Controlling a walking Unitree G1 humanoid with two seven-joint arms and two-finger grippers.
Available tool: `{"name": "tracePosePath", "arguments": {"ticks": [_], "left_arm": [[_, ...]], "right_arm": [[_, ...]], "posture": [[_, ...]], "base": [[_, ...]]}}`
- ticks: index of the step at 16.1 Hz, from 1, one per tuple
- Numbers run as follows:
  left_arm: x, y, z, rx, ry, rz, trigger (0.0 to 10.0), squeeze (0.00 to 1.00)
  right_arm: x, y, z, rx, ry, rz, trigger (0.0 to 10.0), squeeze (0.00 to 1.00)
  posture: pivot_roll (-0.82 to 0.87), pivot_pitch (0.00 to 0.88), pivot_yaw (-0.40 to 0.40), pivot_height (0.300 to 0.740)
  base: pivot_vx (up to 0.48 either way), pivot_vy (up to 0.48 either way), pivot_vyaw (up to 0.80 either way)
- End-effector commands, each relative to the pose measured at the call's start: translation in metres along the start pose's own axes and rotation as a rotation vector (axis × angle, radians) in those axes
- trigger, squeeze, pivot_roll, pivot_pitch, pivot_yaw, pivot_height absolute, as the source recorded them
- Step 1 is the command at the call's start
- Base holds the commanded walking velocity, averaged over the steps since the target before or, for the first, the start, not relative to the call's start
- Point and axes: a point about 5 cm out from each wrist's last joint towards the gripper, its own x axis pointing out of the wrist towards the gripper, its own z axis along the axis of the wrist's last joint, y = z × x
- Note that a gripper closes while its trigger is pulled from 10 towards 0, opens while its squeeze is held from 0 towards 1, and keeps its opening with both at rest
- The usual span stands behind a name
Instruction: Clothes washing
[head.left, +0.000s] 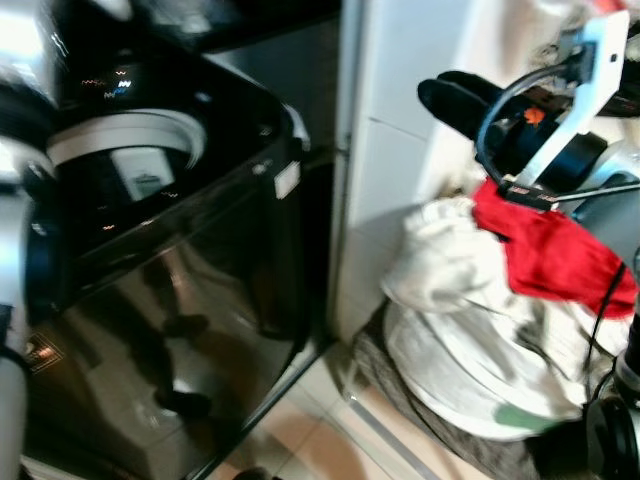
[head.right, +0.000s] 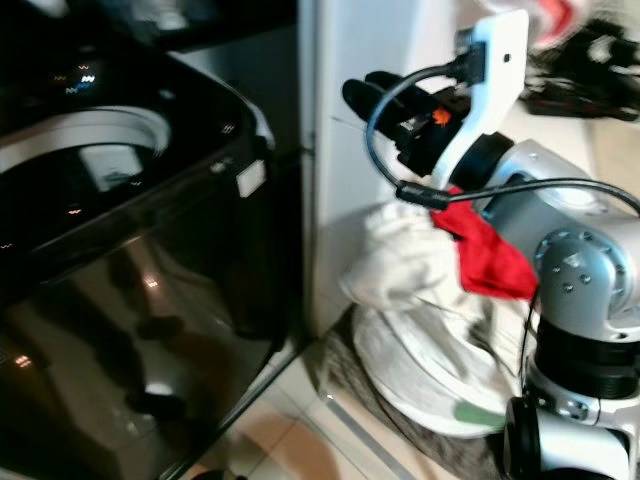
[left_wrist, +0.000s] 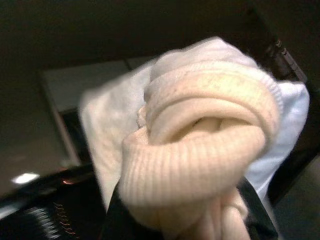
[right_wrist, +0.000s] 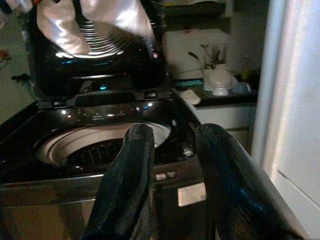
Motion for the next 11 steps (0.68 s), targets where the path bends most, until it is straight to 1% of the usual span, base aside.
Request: {"name": "tracePosePath", "arguments": {"ticks": [1,2,3,4,5,6,7,8,9,10,11], "left_arm": [[-0.004,-0.027,-0.03,0.057,0.144,-0.127,0.0,0.0],[-0.011,-0.042,-0.053,0.096,0.253,-0.19,4.3,0.0],[-0.024,-0.057,-0.081,0.149,0.385,-0.254,10.0,0.0],[-0.03,-0.062,-0.09,0.17,0.427,-0.279,10.0,0.0],[-0.045,-0.072,-0.113,0.179,0.532,-0.323,10.0,0.0],[-0.056,-0.077,-0.129,0.172,0.61,-0.341,10.0,0.0],[-0.063,-0.08,-0.137,0.172,0.661,-0.358,10.0,0.04],[-0.075,-0.085,-0.149,0.194,0.746,-0.421,10.0,1.0],[-0.077,-0.085,-0.151,0.197,0.761,-0.433,10.0,1.0],[-0.081,-0.084,-0.155,0.238,0.794,-0.48,10.0,1.0],[-0.081,-0.084,-0.156,0.242,0.804,-0.495,10.0,1.0]], "right_arm": [[0.0,0.004,-0.003,-0.021,0.013,0.002,10.0,0.0],[0.003,0.007,-0.008,-0.027,0.035,0.009,10.0,0.0],[0.006,0.012,-0.013,-0.029,0.07,0.028,10.0,0.0],[0.007,0.015,-0.015,-0.028,0.083,0.038,10.0,0.0],[0.009,0.022,-0.021,-0.031,0.119,0.069,10.0,0.0],[0.011,0.028,-0.026,-0.036,0.144,0.093,10.0,0.0],[0.012,0.033,-0.03,-0.04,0.16,0.106,10.0,0.0],[0.013,0.037,-0.034,-0.049,0.185,0.129,10.0,0.0],[0.013,0.038,-0.035,-0.052,0.19,0.133,10.0,0.0],[0.013,0.039,-0.035,-0.057,0.198,0.139,10.0,0.0],[0.014,0.039,-0.035,-0.056,0.199,0.14,10.0,0.0]], "posture": [[-0.06,0.0,0.049,0.74],[-0.07,0.0,0.051,0.74],[-0.07,0.0,0.055,0.74],[-0.07,0.0,0.055,0.74],[-0.08,0.0,0.056,0.74],[-0.09,0.0,0.058,0.74],[-0.09,0.0,0.057,0.74],[-0.09,0.0,0.057,0.74],[-0.09,0.0,0.055,0.74],[-0.08,0.0,0.049,0.74],[-0.08,0.0,0.049,0.74]], "base": [[0.0,0.0,0.0],[0.0,0.0,0.0],[0.0,0.0,0.0],[0.0,0.0,0.0],[0.0,0.0,0.0],[0.0,0.0,0.0],[0.0,0.0,0.0],[0.0,0.0,0.0],[0.0,0.0,0.0],[0.0,0.0,0.0],[0.0,0.0,0.0]]}}
